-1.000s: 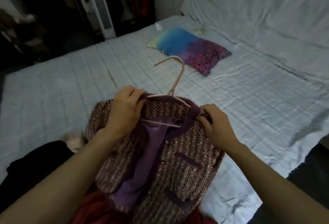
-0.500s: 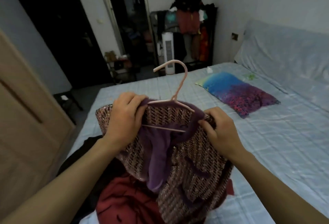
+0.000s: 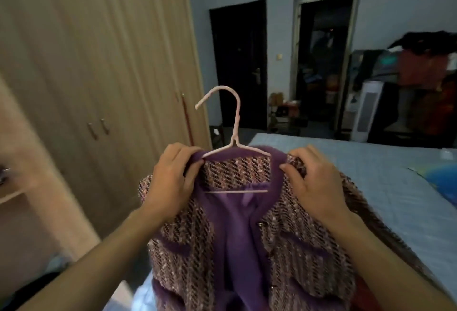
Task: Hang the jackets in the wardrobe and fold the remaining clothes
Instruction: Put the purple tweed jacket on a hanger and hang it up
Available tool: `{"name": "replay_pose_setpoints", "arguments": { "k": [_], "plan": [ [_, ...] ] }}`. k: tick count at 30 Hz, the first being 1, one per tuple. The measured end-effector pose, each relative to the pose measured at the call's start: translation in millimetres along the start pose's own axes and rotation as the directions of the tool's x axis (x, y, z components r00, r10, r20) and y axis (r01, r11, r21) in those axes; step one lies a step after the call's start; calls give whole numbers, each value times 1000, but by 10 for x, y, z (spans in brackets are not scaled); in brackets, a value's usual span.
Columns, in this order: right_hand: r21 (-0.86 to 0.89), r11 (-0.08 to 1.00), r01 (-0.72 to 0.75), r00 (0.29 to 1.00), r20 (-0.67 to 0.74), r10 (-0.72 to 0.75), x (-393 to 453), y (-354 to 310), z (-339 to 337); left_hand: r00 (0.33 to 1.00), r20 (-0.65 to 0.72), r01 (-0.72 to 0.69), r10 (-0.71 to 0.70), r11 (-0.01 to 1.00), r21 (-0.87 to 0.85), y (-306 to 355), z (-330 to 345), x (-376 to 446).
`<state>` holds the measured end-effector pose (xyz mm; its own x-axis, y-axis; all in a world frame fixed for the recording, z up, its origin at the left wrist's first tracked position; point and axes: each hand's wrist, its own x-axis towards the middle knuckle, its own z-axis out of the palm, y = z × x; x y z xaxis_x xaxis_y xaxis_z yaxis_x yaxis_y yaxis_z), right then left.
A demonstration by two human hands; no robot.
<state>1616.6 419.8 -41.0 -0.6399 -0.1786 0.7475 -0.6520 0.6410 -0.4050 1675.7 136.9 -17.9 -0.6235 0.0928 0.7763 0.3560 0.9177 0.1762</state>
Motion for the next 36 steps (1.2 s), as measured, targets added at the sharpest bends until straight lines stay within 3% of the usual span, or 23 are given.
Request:
{"name": "replay_pose_setpoints", "arguments": {
  "k": [10,14,20,26,36],
  "plan": [
    [222,971,90,990,88,-112,173,-2019,1435,952,77,271,-297,933,238,-1896,-2578,-1359],
    [377,923,70,980,144,-134,135,-2566,1956,920,44,371,-390,899,232,-2385,-3251,-1841],
    [453,886,100,961,186,-204,162,-3126,2670,904,-103,427,-416,853,302,-2800,-3606,-2185],
    [536,833,135,935,209,-286,380,-3389,3437,891,-146,449,-430,787,424,-3225,-3677,-2450],
    [644,752,142,910,214,-355,994,-3698,4343,863,-286,500,-416,628,596,-3628,-3721,-1998]
  ]
}}
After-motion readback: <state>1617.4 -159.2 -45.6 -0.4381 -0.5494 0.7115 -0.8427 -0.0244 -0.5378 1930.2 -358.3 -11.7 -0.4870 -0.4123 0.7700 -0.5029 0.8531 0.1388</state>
